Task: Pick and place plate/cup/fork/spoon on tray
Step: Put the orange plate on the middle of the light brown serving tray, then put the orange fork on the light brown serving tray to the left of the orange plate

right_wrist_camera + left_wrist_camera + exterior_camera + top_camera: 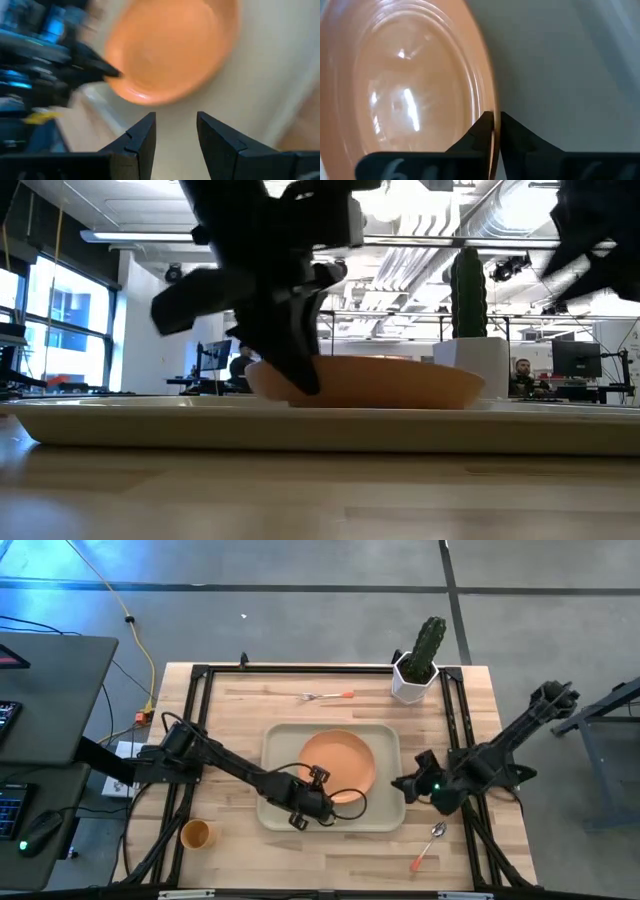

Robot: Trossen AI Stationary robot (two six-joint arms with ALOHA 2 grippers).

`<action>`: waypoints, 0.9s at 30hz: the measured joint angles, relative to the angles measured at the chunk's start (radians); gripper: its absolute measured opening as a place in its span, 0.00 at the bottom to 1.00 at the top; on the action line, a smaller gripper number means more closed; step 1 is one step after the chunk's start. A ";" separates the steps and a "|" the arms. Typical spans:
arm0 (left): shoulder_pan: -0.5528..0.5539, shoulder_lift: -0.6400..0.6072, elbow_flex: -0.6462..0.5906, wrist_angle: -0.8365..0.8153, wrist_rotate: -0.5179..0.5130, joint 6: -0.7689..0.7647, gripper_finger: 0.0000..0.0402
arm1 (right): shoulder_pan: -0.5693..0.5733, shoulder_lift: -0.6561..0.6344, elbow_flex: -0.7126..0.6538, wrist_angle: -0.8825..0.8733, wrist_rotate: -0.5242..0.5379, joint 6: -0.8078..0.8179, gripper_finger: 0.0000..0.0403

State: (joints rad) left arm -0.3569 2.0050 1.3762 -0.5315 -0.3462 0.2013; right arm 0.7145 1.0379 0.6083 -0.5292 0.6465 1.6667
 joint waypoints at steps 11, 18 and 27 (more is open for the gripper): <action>0.028 -0.139 0.000 -0.001 -0.013 -0.269 0.40 | 0.008 0.077 0.000 -0.095 -0.005 -0.045 0.33; 0.115 -0.318 -0.010 -0.120 -0.134 -0.545 0.53 | -0.425 0.078 0.000 0.000 -0.186 -0.705 0.33; 0.326 -0.561 -0.212 -0.144 -0.027 -0.528 0.53 | -0.927 0.234 0.051 0.462 -0.482 -1.253 0.33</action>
State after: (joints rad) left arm -0.0306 1.4441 1.1639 -0.6755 -0.3730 -0.3265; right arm -0.2129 1.2720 0.6590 -0.0674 0.1649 0.4139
